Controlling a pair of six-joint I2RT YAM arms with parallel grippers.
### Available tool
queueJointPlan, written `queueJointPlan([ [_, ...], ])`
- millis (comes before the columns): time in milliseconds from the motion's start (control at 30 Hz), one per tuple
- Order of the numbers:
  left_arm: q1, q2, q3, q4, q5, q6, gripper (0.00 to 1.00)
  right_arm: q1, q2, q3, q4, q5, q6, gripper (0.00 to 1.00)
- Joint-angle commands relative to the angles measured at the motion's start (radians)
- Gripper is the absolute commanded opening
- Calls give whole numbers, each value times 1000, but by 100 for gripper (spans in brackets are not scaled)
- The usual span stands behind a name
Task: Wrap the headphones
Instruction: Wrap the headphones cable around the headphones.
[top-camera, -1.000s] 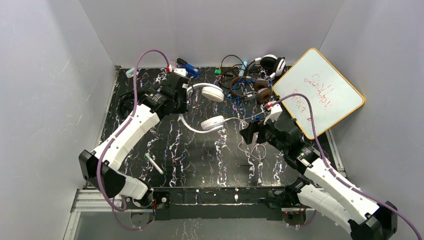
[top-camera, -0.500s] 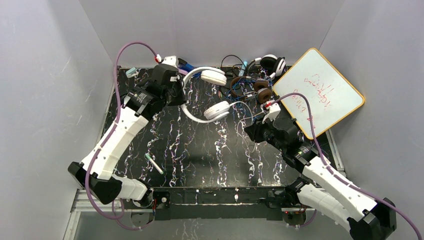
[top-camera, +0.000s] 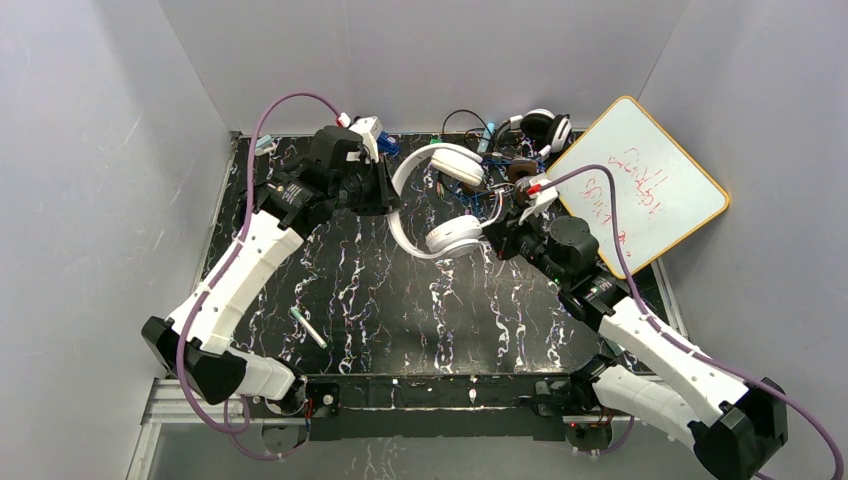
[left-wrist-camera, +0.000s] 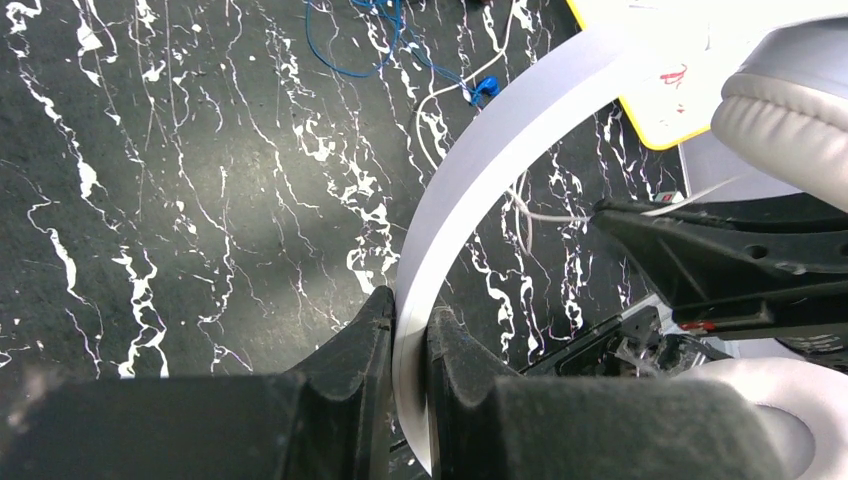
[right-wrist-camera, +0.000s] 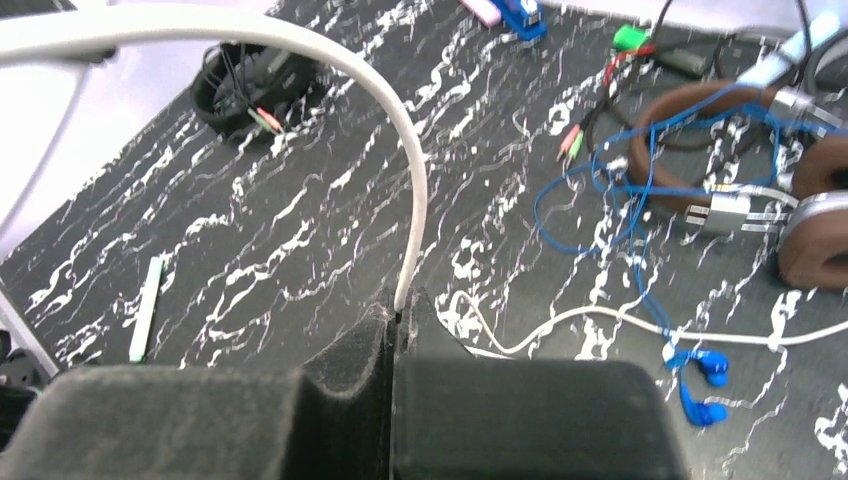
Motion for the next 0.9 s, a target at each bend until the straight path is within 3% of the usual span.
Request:
queueJointPlan([
  [0, 3, -45, -6, 50, 92, -6, 0, -4, 3, 60, 127, -1, -72, 1],
  [167, 3, -42, -16, 101, 167, -67, 0, -3, 13, 18, 259, -99, -47, 3],
  [233, 3, -43, -13, 113, 155, -95, 0, -4, 13, -7, 297, -105, -32, 20],
  [300, 3, -47, -6, 121, 143, -117, 0, -3, 7, -34, 325, -84, -20, 26],
  [400, 3, -48, 13, 130, 157, -149, 0, -4, 1, -65, 353, -51, -17, 28],
  [633, 3, -51, 74, 130, 188, -210, 0, -10, 6, -124, 467, -76, -35, 45],
  [700, 3, -48, 85, 132, 203, -226, 0, -12, 9, -138, 511, -104, -33, 43],
  [867, 3, -30, 66, 177, 306, -264, 0, -16, 17, -129, 581, -129, -16, 22],
])
